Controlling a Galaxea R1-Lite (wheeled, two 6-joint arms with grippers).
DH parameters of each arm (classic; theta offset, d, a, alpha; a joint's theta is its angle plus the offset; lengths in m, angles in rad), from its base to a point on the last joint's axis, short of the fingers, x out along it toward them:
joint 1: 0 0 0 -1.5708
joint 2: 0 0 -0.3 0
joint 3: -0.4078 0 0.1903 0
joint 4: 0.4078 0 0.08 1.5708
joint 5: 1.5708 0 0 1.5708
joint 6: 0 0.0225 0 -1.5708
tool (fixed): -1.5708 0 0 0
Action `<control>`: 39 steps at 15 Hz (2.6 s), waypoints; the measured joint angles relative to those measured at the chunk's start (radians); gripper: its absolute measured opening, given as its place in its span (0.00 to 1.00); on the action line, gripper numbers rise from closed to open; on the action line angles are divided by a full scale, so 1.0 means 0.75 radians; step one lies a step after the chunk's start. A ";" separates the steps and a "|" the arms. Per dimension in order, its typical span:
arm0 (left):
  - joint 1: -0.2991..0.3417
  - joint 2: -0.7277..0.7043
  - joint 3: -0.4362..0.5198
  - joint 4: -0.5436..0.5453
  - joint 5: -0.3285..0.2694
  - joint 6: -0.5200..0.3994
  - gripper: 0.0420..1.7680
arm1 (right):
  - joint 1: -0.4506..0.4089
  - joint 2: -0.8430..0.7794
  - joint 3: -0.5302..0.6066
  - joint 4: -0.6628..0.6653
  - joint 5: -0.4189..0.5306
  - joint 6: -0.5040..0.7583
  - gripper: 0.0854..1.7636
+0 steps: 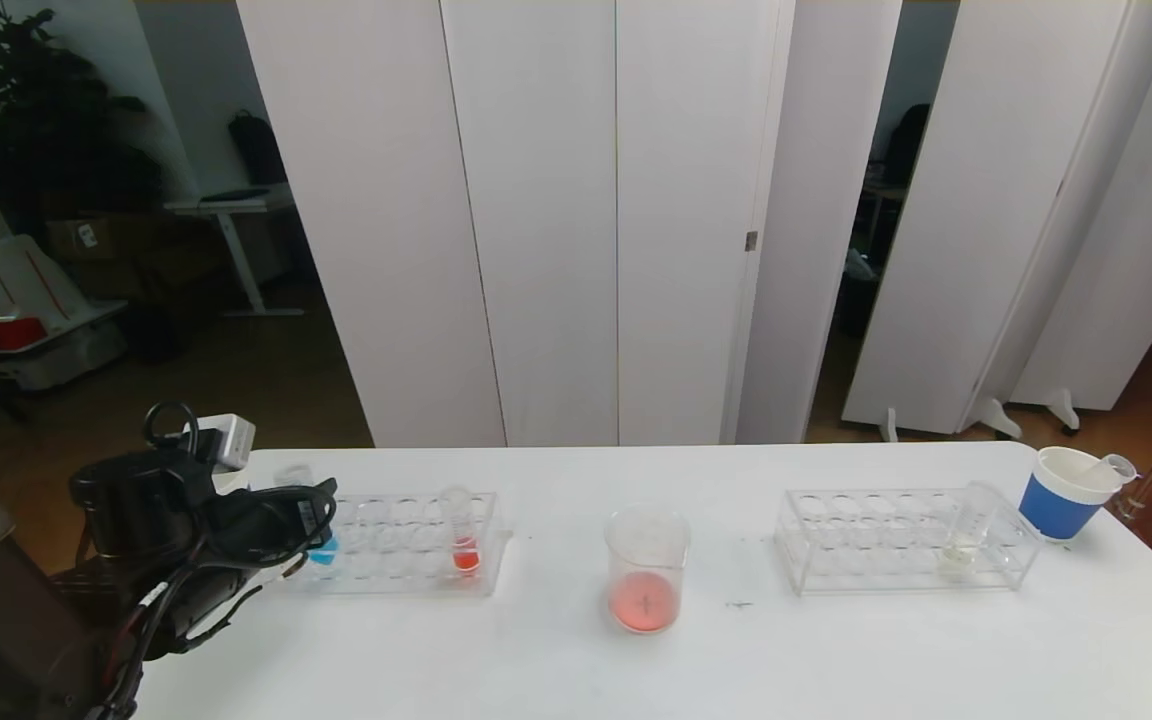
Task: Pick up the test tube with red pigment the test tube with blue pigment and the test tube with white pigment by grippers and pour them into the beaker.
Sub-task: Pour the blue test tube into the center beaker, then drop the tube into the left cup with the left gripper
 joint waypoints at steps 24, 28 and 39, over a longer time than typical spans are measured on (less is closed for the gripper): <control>-0.034 -0.544 -0.119 0.479 -0.063 0.043 0.32 | 0.000 0.000 0.001 0.000 0.000 0.000 0.99; -0.122 -0.675 -0.177 0.600 -0.073 0.043 0.32 | 0.000 0.000 0.000 0.000 0.000 0.000 0.99; -0.518 -0.739 -0.230 0.638 -0.075 0.188 0.32 | 0.000 0.000 0.000 0.000 0.000 0.000 0.99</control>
